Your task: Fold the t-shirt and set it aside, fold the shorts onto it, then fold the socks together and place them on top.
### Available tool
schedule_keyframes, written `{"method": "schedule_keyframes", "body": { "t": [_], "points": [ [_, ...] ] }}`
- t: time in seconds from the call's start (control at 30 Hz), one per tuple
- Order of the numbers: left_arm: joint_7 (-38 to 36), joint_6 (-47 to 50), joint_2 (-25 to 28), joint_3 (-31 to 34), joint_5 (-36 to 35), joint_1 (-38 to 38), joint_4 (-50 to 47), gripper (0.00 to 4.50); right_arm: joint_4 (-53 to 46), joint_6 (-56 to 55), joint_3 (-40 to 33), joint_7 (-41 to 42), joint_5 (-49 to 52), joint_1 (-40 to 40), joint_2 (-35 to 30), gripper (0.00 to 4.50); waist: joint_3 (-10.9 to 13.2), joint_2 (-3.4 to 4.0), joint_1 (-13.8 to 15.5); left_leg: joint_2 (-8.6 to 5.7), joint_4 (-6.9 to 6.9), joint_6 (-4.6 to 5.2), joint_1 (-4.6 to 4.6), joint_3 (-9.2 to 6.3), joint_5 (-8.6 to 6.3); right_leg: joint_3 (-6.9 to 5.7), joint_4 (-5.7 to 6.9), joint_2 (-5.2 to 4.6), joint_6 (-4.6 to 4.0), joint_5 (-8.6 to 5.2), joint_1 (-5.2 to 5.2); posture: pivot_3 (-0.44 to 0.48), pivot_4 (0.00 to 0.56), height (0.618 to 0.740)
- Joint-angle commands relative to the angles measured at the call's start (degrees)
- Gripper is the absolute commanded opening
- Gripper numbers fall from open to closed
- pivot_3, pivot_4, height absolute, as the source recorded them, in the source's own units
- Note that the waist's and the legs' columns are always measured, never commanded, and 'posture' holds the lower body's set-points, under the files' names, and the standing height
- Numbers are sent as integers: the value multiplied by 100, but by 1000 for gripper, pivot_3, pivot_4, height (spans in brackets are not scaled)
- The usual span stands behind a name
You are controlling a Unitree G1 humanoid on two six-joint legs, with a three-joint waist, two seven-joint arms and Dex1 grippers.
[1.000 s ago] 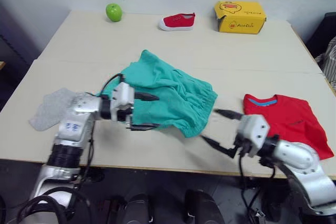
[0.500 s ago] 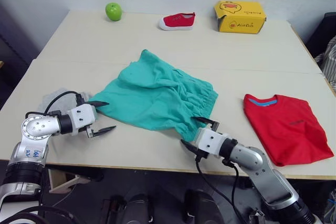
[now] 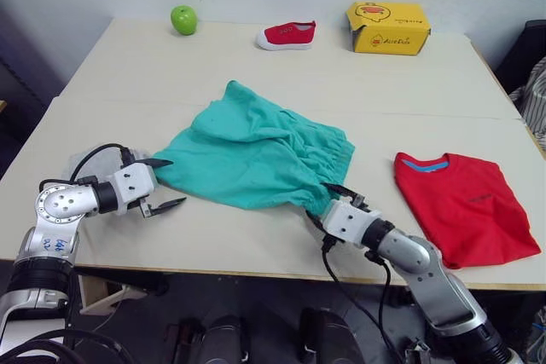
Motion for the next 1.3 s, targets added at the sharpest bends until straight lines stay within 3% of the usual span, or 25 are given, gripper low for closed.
{"method": "schedule_keyframes", "body": {
  "t": [0.03,0.23,0.53,0.63,0.83,0.93,1.13,1.3],
  "points": [
    [52,44,112,-50,138,-57,126,4500,-22,-167,-99,31,46,-22,5,2088,0,0,0,0,0,0,0,0,0,0,0,0,0,0,0,0,150,740],
    [-39,11,204,-23,101,-67,152,4500,-11,-328,-229,1,77,8,-29,50,0,0,-2,0,-1,0,-1,0,0,0,1,0,0,0,0,0,150,740],
    [-548,-263,366,-17,-147,27,131,4500,-67,-796,-926,1155,1529,157,-590,50,0,0,-41,0,-7,2,-4,4,-2,-1,0,3,0,0,0,0,150,740],
    [-301,-552,185,-238,211,-215,390,4500,100,-954,-1091,1701,2017,194,-825,50,0,0,-38,-1,-7,3,-4,4,-3,-2,-2,4,1,1,2,0,150,740],
    [595,-1180,-200,-863,1221,-1112,1797,4500,437,-1096,-1330,1977,2245,28,-987,50,-6,11,106,-13,-2,16,10,-1,2,2,-17,-10,12,8,19,0,150,740],
    [757,-1279,-491,-1137,1467,-1628,2526,3871,598,-1264,-1384,2135,2296,-14,-1074,0,-23,37,171,-11,-2,17,16,-3,4,2,-12,-9,10,10,23,0,150,740],
    [1038,-1190,-593,-1428,1781,-2302,3371,1912,779,-1533,-1553,2286,2352,7,-1140,0,-41,64,163,-13,-1,16,16,-1,7,1,-8,-8,10,10,21,0,150,740],
    [470,-1120,-693,-1405,1538,-2441,3583,203,984,-1797,-1635,2347,2347,31,-1192,0,-42,65,110,-11,-1,14,16,1,8,1,-8,-3,10,10,19,0,150,740]
  ]
}}
